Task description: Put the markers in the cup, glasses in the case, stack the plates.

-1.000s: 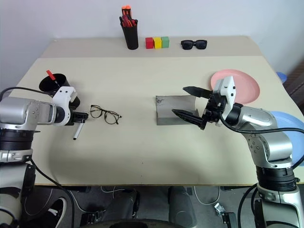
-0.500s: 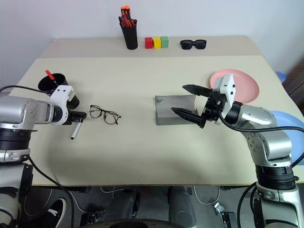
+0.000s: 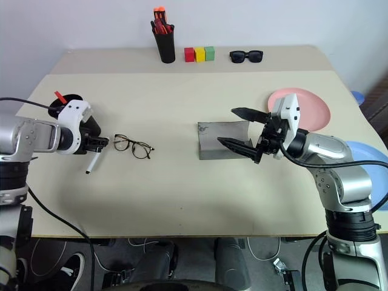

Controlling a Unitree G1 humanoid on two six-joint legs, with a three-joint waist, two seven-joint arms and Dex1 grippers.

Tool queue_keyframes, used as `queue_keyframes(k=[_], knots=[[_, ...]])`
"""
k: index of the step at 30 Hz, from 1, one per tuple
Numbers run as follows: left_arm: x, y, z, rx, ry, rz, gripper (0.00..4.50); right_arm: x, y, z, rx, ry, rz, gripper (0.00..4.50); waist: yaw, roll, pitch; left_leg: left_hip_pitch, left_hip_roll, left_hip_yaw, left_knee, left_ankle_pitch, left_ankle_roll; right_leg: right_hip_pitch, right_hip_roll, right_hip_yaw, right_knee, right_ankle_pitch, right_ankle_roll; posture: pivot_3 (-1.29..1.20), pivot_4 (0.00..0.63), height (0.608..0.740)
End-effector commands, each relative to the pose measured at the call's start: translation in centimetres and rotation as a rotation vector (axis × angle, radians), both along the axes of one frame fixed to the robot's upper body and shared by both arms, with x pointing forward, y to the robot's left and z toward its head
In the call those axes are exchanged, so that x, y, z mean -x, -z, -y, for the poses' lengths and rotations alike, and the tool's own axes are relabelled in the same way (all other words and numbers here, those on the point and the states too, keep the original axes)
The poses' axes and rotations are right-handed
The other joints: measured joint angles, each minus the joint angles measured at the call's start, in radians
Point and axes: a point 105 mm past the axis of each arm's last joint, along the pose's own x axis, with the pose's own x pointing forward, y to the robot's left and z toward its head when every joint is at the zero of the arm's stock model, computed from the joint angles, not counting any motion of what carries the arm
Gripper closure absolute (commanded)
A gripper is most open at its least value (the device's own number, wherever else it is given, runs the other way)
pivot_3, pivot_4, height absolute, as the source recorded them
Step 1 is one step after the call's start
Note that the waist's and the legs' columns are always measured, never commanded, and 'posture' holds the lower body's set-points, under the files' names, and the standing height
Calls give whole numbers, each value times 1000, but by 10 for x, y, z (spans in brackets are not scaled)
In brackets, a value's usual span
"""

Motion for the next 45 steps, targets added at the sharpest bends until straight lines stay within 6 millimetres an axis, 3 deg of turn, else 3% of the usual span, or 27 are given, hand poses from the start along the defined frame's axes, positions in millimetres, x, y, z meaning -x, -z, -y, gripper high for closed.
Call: queue_keyframes(k=[1, 9, 12, 14, 17, 20, 26, 31, 35, 39, 45], knots=[[-2, -24, 5, -11, 24, 77, 4449, 14, -11, -6, -1, -81, 38, 0, 1, 0, 0, 0, 0, 0, 0, 0, 0, 0, 0, 0, 0, 0, 0, 0, 150, 740], [-9, -44, 24, -4, 131, 192, 4449, 20, -9, -5, 16, -110, 42, 0, 0, 0, 0, 0, 0, 0, 0, 0, 0, 0, 0, 0, 0, 0, 0, 0, 150, 740], [-19, -71, 36, 24, 207, 375, 4449, 17, -10, -2, 5, -93, 42, 0, 2, 0, 0, 0, 0, 0, 0, 0, 0, 0, 0, 0, 0, 0, 0, 0, 150, 740], [-24, -98, 50, 145, 259, 535, 4449, 17, -11, -1, -2, -94, 45, 0, 4, 0, 0, 0, 0, 0, 0, 0, 0, 0, 0, 0, -1, 0, 0, 0, 150, 740], [-29, -127, 55, 148, 289, 753, 4449, 16, -12, -1, -5, -92, 54, 0, 6, 0, 0, -1, 0, 0, 0, 0, 0, 0, 0, 0, -1, 0, 0, 0, 150, 740], [-32, -146, 48, 116, 280, 891, 4449, 14, -16, -1, -29, -82, 73, 0, -2, 0, 0, -1, 0, 1, -1, 3, -6, 0, 0, 0, -3, 0, 0, 0, 150, 740], [-30, -182, 13, 85, 188, 1152, 4449, 10, -33, 3, -131, -57, 100, 0, 3, 0, 0, -1, 1, 1, -1, 3, -6, 0, 0, 0, -4, 0, 0, 0, 150, 740], [-16, -186, -17, 23, 173, 1299, 4449, 7, -41, 5, -178, -42, 101, 0, 4, 0, 0, -1, 1, 1, -1, 3, -6, 0, 0, 0, -5, 1, 0, 0, 150, 740], [-8, -185, -52, 22, 60, 1367, 4449, 8, -39, 4, -170, -44, 95, 0, 3, 0, 0, -1, 1, 1, -1, 3, -5, 0, 0, 0, -5, 1, 0, 0, 150, 740], [-4, -161, -80, -83, 29, 1326, 4449, 6, -37, 2, -161, -48, 89, 0, 1, 0, 0, -1, 1, 1, -1, 2, -3, 0, 0, 0, -5, 1, 0, 0, 150, 740], [-4, -146, -85, -55, 24, 1338, 4449, 4, -36, 1, -144, -49, 87, 0, 7, 0, 0, -1, 1, 0, 0, 0, 1, 1, 0, -1, -6, 2, 0, 0, 150, 740]])
